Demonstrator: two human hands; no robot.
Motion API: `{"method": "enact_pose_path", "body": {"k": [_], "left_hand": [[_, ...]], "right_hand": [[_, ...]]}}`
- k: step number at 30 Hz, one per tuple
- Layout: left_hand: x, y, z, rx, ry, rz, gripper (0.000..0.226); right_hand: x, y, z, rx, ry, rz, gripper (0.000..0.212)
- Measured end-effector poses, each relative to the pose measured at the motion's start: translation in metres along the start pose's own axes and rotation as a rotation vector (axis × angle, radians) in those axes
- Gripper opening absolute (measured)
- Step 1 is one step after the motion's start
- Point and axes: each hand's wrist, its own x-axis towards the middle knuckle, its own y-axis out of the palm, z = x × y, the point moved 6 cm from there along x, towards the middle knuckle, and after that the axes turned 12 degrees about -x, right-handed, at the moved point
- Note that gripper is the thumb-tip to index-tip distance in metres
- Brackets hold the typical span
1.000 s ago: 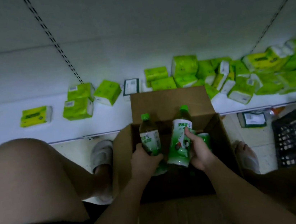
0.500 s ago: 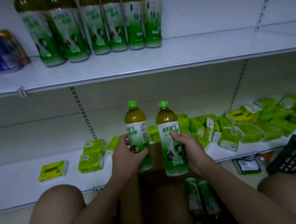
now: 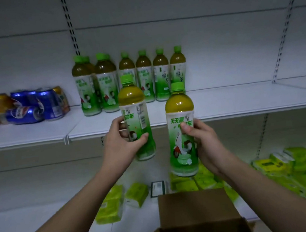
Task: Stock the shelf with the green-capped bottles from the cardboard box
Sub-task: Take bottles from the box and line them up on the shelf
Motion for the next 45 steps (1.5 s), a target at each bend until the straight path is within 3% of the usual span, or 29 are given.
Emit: {"method": "enact_pose_path", "body": {"k": [6, 11, 22, 28, 34, 45], "left_hand": [[0.053, -0.020, -0.024, 0.000, 0.034, -0.087, 0.077], [0.083, -0.024, -0.028, -0.018, 0.035, -0.121, 0.075], [0.138, 0.001, 0.017, -0.021, -0.045, -0.052, 0.080], [0.168, 0.013, 0.038, 0.211, 0.043, -0.151, 0.080], [0.194, 0.029, 0.051, 0.389, 0.046, -0.164, 0.062], [0.211, 0.039, 0.059, 0.484, 0.027, -0.164, 0.058]], "right_hand": [[0.044, 0.016, 0.055, -0.028, -0.103, -0.060, 0.037], [0.083, 0.024, 0.077, -0.158, -0.201, -0.090, 0.060], [0.144, 0.048, 0.063, -0.290, -0.238, -0.093, 0.069], [0.182, 0.058, 0.058, -0.401, -0.257, -0.116, 0.062], [0.219, 0.069, 0.050, -0.441, -0.273, -0.123, 0.053], [0.259, 0.076, 0.038, -0.502, -0.293, -0.200, 0.055]]}}
